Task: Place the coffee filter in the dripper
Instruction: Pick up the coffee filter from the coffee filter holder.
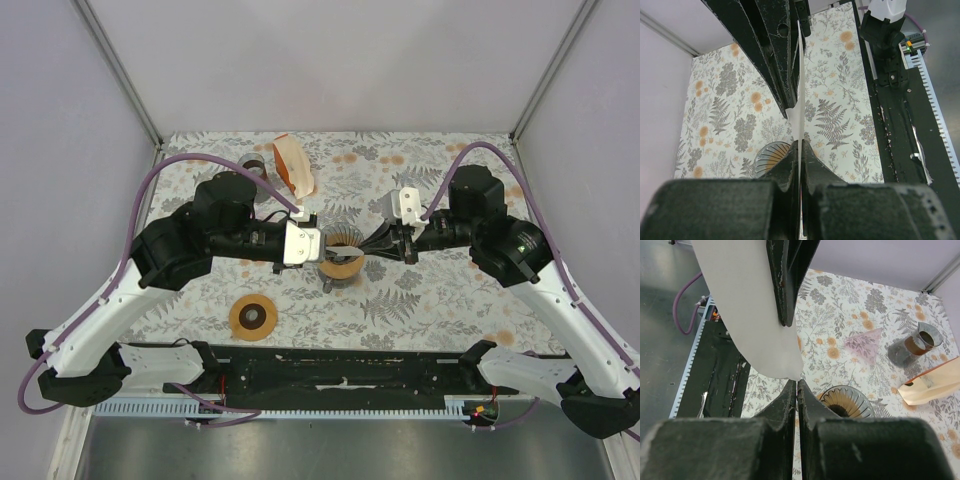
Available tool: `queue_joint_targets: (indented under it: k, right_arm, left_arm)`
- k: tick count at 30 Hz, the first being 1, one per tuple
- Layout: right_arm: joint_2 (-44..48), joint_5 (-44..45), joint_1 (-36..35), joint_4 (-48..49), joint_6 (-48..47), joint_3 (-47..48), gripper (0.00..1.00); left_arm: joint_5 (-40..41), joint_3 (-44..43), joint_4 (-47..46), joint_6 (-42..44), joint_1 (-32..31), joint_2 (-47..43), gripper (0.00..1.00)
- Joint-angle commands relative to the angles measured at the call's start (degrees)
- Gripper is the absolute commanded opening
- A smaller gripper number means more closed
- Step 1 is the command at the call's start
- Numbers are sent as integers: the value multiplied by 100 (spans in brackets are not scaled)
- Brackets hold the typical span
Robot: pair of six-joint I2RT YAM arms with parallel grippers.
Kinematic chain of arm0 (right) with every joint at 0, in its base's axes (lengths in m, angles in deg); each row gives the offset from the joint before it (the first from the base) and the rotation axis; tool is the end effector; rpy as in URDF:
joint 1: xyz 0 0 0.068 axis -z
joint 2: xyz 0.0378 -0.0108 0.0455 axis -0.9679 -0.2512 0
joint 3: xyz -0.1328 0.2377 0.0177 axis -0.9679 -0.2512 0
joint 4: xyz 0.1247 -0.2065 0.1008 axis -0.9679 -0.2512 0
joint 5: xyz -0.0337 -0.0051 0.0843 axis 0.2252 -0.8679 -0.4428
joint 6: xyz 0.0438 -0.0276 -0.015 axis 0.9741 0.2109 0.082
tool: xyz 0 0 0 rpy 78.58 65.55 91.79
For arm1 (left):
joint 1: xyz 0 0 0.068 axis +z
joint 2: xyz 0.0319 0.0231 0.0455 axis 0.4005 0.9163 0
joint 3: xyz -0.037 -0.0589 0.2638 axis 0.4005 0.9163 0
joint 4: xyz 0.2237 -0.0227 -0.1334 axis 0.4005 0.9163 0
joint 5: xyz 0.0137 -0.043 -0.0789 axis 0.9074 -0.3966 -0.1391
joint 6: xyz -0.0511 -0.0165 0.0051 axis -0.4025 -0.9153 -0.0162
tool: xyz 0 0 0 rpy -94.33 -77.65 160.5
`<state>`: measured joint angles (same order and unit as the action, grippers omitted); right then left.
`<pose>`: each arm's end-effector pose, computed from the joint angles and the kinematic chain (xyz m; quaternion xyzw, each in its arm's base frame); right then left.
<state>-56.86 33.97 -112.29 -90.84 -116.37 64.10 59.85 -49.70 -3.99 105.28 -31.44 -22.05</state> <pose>0.1421 0.1409 0.4401 -0.6075 0.4884 0.3868 0.4928 0.1016 -0.1758 0.4758 0.6701 0.4650 -0.2975 0.4962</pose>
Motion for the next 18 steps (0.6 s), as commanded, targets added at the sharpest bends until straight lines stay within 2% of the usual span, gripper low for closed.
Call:
queue_joint_targets:
  k: [1, 6, 11, 18]
  right_arm:
    - [94, -98, 19, 122, -1, 198, 8]
    - [86, -151, 19, 157, 8, 207, 8]
    - [94, -388, 19, 131, -80, 146, 17]
    - [50, -582, 19, 148, -62, 198, 20]
  left_arm:
    - [-173, -166, -24, 18, -32, 3, 2]
    - [-181, -157, -24, 18, -32, 12, 2]
    - [-138, -166, -24, 26, -32, 3, 2]
    - [-120, -157, -24, 35, -32, 12, 2]
